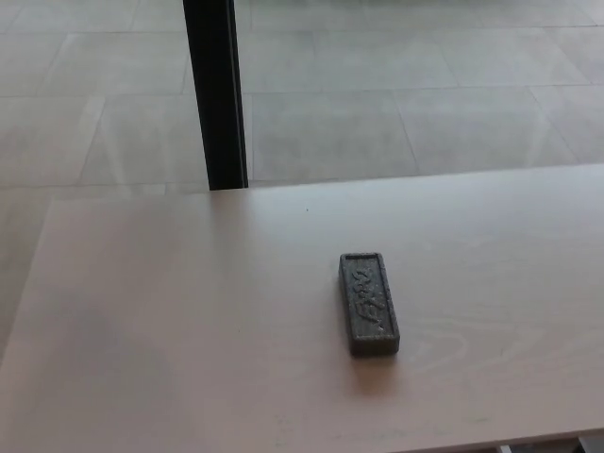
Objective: The robot uses its right hand to hold the eraser kept in the middle of the desk and use it to wipe the desk by swiping its surface twice
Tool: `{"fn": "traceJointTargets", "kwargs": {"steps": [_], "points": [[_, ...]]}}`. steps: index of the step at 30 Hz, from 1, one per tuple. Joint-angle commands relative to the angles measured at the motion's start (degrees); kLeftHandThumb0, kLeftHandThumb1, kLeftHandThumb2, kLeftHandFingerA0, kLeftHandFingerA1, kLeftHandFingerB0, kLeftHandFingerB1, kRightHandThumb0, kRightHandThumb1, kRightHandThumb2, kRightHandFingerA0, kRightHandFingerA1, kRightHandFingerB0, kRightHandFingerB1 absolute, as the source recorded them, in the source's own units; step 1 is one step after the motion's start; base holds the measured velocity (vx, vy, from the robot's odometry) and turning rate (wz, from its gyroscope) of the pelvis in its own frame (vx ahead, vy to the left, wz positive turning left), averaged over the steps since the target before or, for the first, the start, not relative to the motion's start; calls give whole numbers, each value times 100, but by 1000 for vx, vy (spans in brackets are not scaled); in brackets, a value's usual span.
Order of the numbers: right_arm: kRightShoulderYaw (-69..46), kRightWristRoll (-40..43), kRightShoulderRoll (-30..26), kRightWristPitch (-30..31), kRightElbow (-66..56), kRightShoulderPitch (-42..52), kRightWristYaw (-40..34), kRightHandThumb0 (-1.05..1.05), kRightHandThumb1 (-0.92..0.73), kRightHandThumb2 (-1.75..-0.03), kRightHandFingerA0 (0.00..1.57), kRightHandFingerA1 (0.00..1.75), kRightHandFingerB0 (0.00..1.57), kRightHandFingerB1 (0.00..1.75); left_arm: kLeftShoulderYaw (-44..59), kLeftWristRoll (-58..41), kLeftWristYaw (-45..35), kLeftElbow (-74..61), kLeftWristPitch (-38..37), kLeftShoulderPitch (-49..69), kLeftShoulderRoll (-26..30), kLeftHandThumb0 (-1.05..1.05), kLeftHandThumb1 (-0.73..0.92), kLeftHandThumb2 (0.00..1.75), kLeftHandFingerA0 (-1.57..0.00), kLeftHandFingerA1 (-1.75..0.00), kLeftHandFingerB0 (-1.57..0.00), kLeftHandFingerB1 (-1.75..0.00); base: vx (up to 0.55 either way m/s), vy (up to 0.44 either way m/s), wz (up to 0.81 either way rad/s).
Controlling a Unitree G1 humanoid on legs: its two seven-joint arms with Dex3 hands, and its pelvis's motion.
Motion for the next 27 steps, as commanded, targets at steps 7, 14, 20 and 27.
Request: {"fn": "traceJointTargets", "kwargs": {"steps": [7,14,20,27], "points": [[-1892,1539,-1140,27,-1092,-1514,-671,-52,-72,-61,55,50,33,36,895,-751,-29,510,120,-278,356,-58,76,63,-79,-66,-65,-54,0,0,0],[-1204,1118,-1319,654,-2583,-2707,-854,-65,-57,-96,51,66,28,51,998,-777,-104,565,27,-303,327,-57,76,63,-76,-66,-61,-55,0,0,0],[131,686,-630,1845,-4669,-3497,-1425,-24,-69,-62,67,57,53,46,945,-749,-7,565,49,-344,348,-56,76,62,-79,-66,-68,-55,0,0,0],[1286,848,-62,1646,-4932,-4117,-683,-5,-41,-122,98,123,101,112,893,-737,-53,572,141,-430,385,-58,80,64,-77,-61,-65,-52,0,0,0]]}}
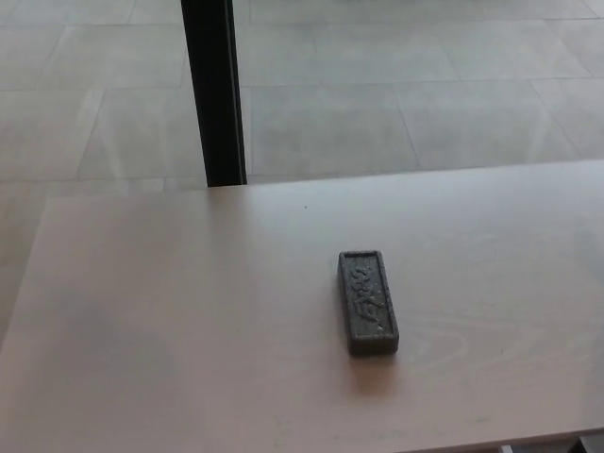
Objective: The robot uses its right hand to hold the eraser kept in the middle of the desk and use it to wipe the desk by swiping its surface twice
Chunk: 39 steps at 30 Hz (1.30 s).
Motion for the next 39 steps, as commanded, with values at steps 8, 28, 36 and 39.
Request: {"fn": "traceJointTargets", "kwargs": {"steps": [8,28,36,39], "points": [[2560,-156,1534,755,-977,-821,371,-19,-53,-114,96,172,78,141,-42,-140,0,77,91,-74,246,-58,81,64,-78,-60,-66,-53,0,0,0],[4933,-2138,2001,-858,2046,-1380,270,-22,-53,-116,87,175,77,167,-101,-255,18,95,88,-155,186,-58,80,64,-78,-63,-66,-55,0,0,0],[4883,-2236,2059,-1315,2961,-1490,157,-21,-51,-118,89,175,78,167,-122,-307,42,83,71,-149,175,-59,80,64,-79,-64,-64,-54,0,0,0],[4855,-2306,2157,-1434,3183,-1521,67,-23,-55,-110,95,175,84,161,-164,-298,-16,76,56,-159,183,-59,80,64,-77,-63,-62,-53,0,0,0]]}}
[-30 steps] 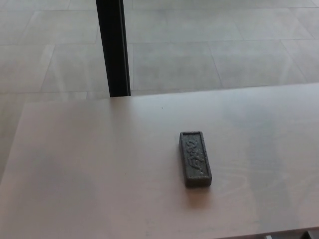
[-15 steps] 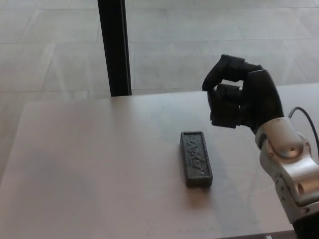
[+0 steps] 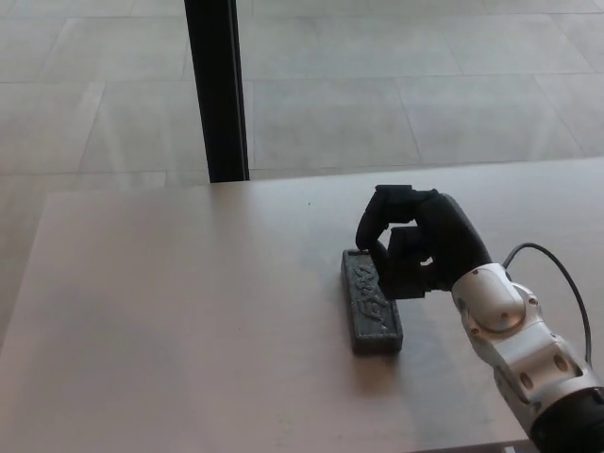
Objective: The robot uses its right hand to hold the eraser kept in the middle of the desk and use it to wipe the desk by swiping its surface twice
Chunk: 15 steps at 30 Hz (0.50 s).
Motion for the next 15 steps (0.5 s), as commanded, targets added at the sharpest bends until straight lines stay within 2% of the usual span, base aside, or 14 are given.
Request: {"fn": "traceJointTargets", "kwargs": {"steps": [1,3,5,8,11,14,15], "points": [[-7,-454,116,-633,424,-168,-230,-25,-59,-104,96,175,83,161,-50,-77,42,9,43,-7,101,-59,79,63,-80,-64,-64,-54,0,0,0],[-6,-549,137,-718,534,-181,-285,-23,-59,-104,95,175,83,161,-78,-72,28,13,58,-17,112,-59,79,63,-79,-63,-64,-54,0,0,0],[-54,-528,211,-732,619,-157,-224,-16,-49,-122,92,175,80,167,-124,-40,42,13,59,-10,120,-60,80,64,-80,-63,-67,-54,0,0,0],[-97,-524,375,-810,922,-135,-196,-18,-47,-128,89,175,76,173,-134,-67,-13,27,50,22,129,-59,80,64,-78,-62,-64,-53,0,0,0],[-155,-543,475,-915,1038,-141,-200,-16,-44,-134,91,175,78,172,-193,-19,28,20,-2,69,109,-59,80,64,-79,-61,-65,-53,0,0,0],[-128,-672,515,-930,1088,-190,-232,-17,-47,-126,91,175,78,166,-186,-58,16,18,7,116,112,-60,80,64,-79,-63,-65,-53,0,0,0],[-93,-754,523,-911,1056,-225,-289,-19,-50,-116,91,175,75,165,-91,-166,-10,21,64,108,102,-59,79,63,-78,-65,-64,-54,0,0,0]]}}
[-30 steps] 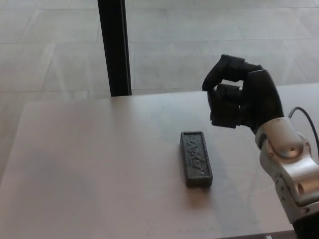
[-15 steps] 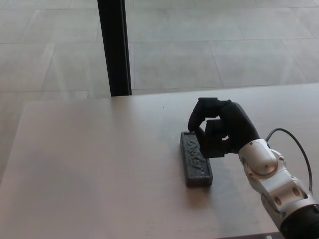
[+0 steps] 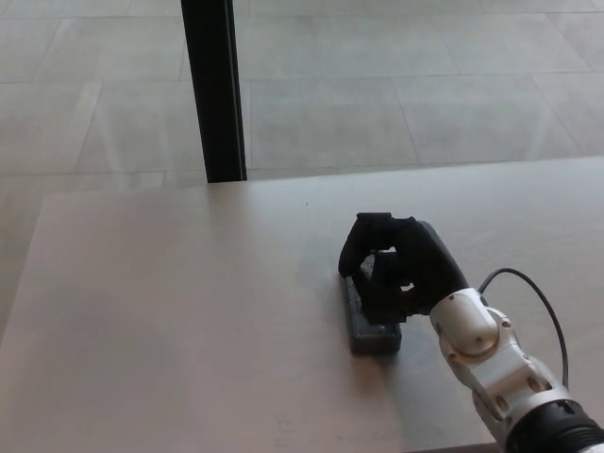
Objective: The robot uses its right hand to hold the eraser kept in the middle of the desk and use it to wipe the desk by swiping its surface twice
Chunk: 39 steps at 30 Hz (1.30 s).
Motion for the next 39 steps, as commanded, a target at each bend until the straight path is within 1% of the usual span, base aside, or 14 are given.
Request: {"fn": "traceJointTargets", "kwargs": {"steps": [1,6,8,10,11,12,13,14,15,16,17,21,25,39], "points": [[5,-299,57,-220,57,-190,-168,-19,-50,-116,91,175,75,165,116,-207,-22,20,90,65,97,-59,79,63,-78,-65,-64,-54,0,0,0],[-3,-406,48,-239,28,-194,-201,-16,-53,-112,89,175,76,165,-42,-34,17,22,9,79,96,-59,81,64,-81,-64,-62,-52,0,0,0],[-175,-190,98,-209,134,-99,-57,-19,-46,-127,94,175,81,168,-2,-102,-12,25,58,51,112,-59,80,64,-80,-65,-62,-53,0,0,0],[-190,-266,93,-119,177,-47,-116,-21,-45,-127,93,175,80,168,-36,-76,-2,12,82,32,131,-59,80,64,-78,-65,-62,-53,0,0,0],[-205,-279,67,-230,237,40,-117,-26,-48,-118,122,141,107,133,4,-119,37,15,86,10,116,-59,79,64,-81,-66,-63,-53,0,0,0],[-219,-290,68,-236,239,39,-114,-26,-48,-118,122,141,107,133,1,-118,38,15,86,4,115,-59,79,64,-81,-66,-63,-53,0,0,0],[-243,-275,75,-163,210,93,-123,-18,-49,-117,91,175,75,169,-1,-117,30,11,74,3,109,-58,80,64,-80,-67,-62,-53,0,0,0],[-304,-218,79,-104,222,206,-86,-22,-50,-118,118,141,105,133,-13,-108,17,5,59,-5,102,-59,79,63,-81,-67,-63,-53,0,0,0],[-330,-211,70,-123,235,222,-61,-22,-50,-118,118,141,105,133,-21,-102,19,4,62,-19,100,-59,79,63,-81,-67,-63,-53,0,0,0],[-345,-226,69,-109,240,244,-79,-16,-50,-118,89,175,74,169,-25,-99,19,5,59,-27,99,-59,79,63,-81,-67,-64,-53,0,0,0],[-356,-253,63,-53,289,308,-108,-17,-52,-112,87,175,69,171,-41,-82,9,6,35,-27,101,-60,80,64,-80,-67,-63,-53,0,0,0],[-434,-241,86,57,442,552,-118,-16,-54,-112,87,175,70,172,-54,-85,3,16,6,-23,114,-59,80,64,-77,-64,-62,-53,0,0,0],[-243,-472,204,-164,759,675,-258,-18,-45,-133,88,175,77,168,-69,-67,-17,-6,2,63,208,-60,81,64,-81,-65,-63,-53,0,0,0],[415,-930,238,-536,937,481,-241,-26,-48,-128,90,175,78,169,-113,-116,-14,-2,-58,-63,258,-61,83,65,-74,-62,-60,-54,0,0,0]]}}
